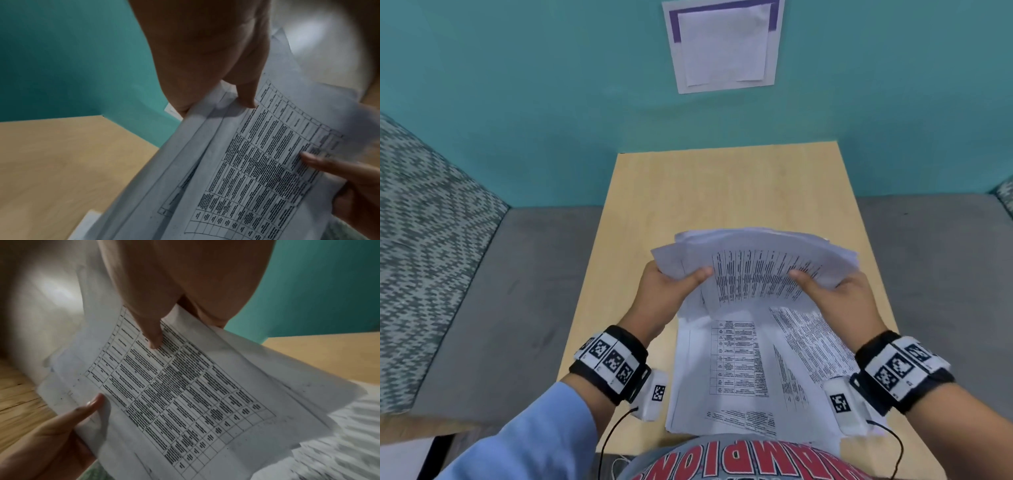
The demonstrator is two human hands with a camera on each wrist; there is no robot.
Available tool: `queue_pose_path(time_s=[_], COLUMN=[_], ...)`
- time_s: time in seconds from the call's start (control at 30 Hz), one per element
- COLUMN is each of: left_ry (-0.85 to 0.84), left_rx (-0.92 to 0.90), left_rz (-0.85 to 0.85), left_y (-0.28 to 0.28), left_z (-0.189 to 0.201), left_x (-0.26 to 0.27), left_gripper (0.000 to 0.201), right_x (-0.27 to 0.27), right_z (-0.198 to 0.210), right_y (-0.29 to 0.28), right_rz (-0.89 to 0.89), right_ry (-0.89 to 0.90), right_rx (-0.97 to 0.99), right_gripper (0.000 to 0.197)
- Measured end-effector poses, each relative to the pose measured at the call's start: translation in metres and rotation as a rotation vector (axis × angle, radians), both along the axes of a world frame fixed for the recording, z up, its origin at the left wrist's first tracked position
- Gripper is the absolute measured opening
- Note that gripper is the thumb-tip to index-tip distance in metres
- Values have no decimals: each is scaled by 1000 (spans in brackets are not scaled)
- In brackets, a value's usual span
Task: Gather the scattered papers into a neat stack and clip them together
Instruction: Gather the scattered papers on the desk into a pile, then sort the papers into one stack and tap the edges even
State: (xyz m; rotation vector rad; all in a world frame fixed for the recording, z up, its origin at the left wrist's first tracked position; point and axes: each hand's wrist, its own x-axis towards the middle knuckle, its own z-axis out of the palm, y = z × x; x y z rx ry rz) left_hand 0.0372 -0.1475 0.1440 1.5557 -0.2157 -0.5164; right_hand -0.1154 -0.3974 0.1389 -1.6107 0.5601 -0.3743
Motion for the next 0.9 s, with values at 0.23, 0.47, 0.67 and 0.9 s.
queue_pose_path(time_s=[0.23, 0.47, 0.67, 0.9], left_ry=[-2, -569, -1018, -668], left_rx=[75, 347, 1114, 852], left_rz=[-72, -154, -693, -497], left_y=[3, 4, -44, -7], left_z=[-15, 49, 94, 98], left_x=[3, 18, -4, 26], left_gripper=[41, 42, 26, 19], right_x=[5, 8, 12, -5], right_z=[-18, -16, 5, -17], right_y=[-1, -7, 12, -32], right_rz=[83, 90, 228, 15], right_ry=[41, 25, -7, 298], right_rx=[23, 49, -178, -327], right_gripper=[38, 19, 25, 88])
